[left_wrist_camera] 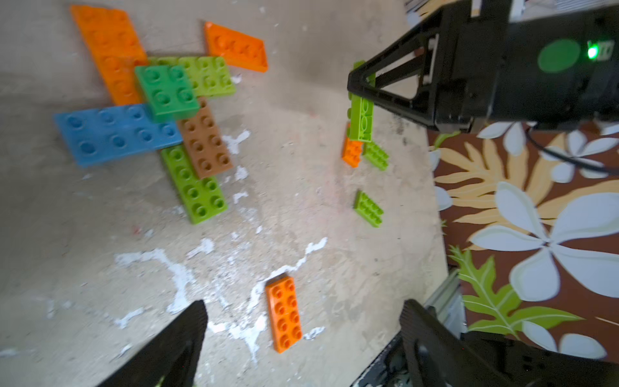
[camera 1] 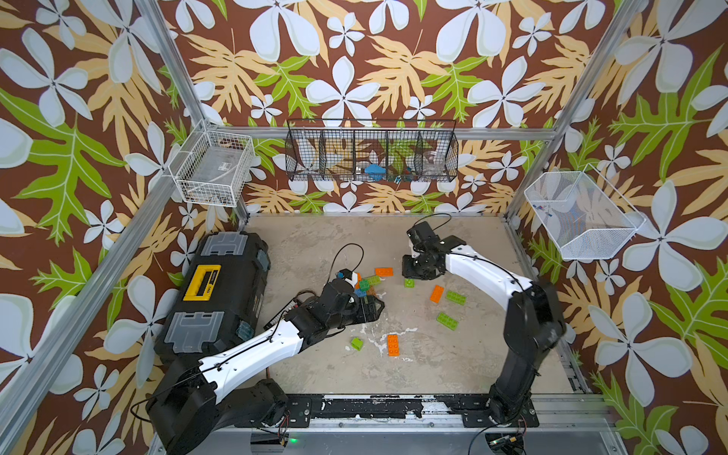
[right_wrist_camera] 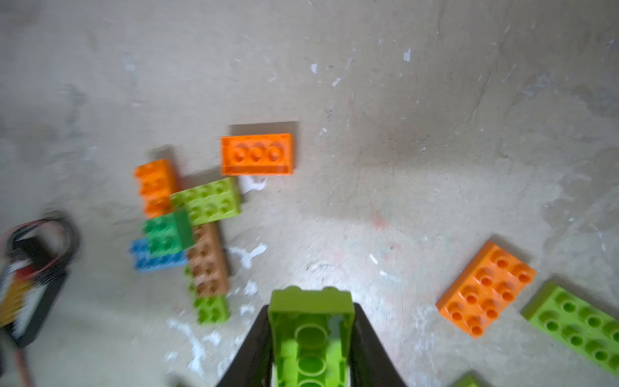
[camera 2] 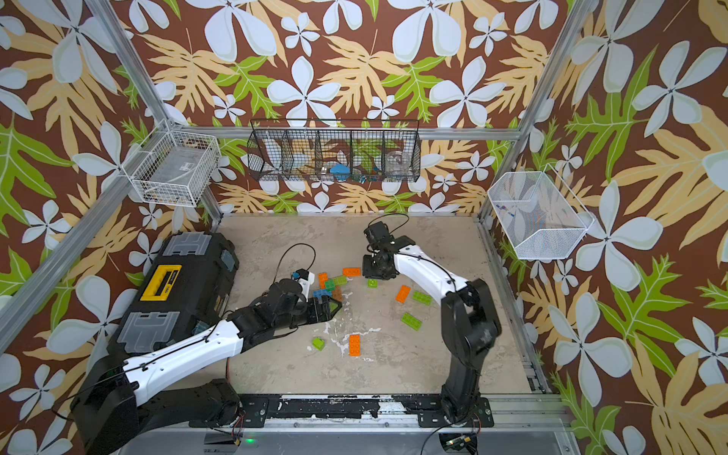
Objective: Assemble a small pinwheel with lego
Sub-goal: Pick up the lego brick from the center of the board.
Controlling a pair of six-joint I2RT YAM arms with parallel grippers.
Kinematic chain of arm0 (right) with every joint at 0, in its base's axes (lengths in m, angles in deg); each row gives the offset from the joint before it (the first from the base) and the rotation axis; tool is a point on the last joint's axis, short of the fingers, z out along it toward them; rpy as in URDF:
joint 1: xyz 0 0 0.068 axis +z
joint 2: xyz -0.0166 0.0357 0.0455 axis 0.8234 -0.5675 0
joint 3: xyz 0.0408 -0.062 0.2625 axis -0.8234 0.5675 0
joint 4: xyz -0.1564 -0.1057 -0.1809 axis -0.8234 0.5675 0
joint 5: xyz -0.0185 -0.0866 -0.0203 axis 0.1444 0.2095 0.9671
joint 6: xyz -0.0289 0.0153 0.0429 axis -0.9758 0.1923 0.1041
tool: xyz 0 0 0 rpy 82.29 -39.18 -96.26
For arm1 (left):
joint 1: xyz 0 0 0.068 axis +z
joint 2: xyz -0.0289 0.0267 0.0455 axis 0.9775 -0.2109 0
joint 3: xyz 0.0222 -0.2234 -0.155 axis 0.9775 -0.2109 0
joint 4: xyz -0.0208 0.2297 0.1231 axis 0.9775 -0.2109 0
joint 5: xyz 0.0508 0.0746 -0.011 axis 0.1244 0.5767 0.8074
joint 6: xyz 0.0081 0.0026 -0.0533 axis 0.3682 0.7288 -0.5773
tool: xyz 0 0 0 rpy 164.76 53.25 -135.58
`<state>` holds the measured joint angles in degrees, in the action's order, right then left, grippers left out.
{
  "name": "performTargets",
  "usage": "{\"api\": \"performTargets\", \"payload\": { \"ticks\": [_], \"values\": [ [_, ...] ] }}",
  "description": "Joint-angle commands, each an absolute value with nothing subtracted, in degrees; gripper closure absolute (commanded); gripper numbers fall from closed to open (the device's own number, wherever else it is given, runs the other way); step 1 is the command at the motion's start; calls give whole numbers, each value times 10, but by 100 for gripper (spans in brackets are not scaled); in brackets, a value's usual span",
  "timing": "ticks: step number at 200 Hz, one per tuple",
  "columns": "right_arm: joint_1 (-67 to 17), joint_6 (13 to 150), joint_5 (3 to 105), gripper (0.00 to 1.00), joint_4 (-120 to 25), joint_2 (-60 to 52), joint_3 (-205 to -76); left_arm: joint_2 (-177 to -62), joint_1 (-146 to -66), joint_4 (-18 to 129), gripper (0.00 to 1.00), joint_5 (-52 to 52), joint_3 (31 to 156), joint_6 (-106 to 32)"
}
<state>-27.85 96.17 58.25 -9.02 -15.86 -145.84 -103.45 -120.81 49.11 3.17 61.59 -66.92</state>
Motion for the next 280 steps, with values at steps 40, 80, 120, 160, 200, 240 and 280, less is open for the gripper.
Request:
{"api": "performTargets", "payload": {
  "ticks": [40, 80, 120, 160, 200, 240, 280],
  "values": [
    [-284, 941, 293, 79, -281, 45, -1389, -1071, -1189, 729, 0, -169, 689, -655],
    [-284, 977, 193, 76, -336, 79, -1394, -1100, -1188, 795, 0, -231, 733, -672],
    [-285, 1009, 136, 77, -375, 101, -1369, -1105, -1186, 890, 16, -282, 731, -719],
    [-308, 1048, 85, 77, -415, 125, -1353, -1089, -1178, 928, 25, -301, 715, -737],
    [-312, 1056, 50, 77, -419, 127, -1349, -1080, -1168, 933, 34, -305, 717, -743],
    [-315, 1063, 45, 76, -428, 132, -1343, -1079, -1169, 945, 53, -308, 714, -750],
    [-318, 1080, 41, 76, -450, 131, -1334, -1077, -1168, 949, 72, -311, 701, -752]
  ]
}}
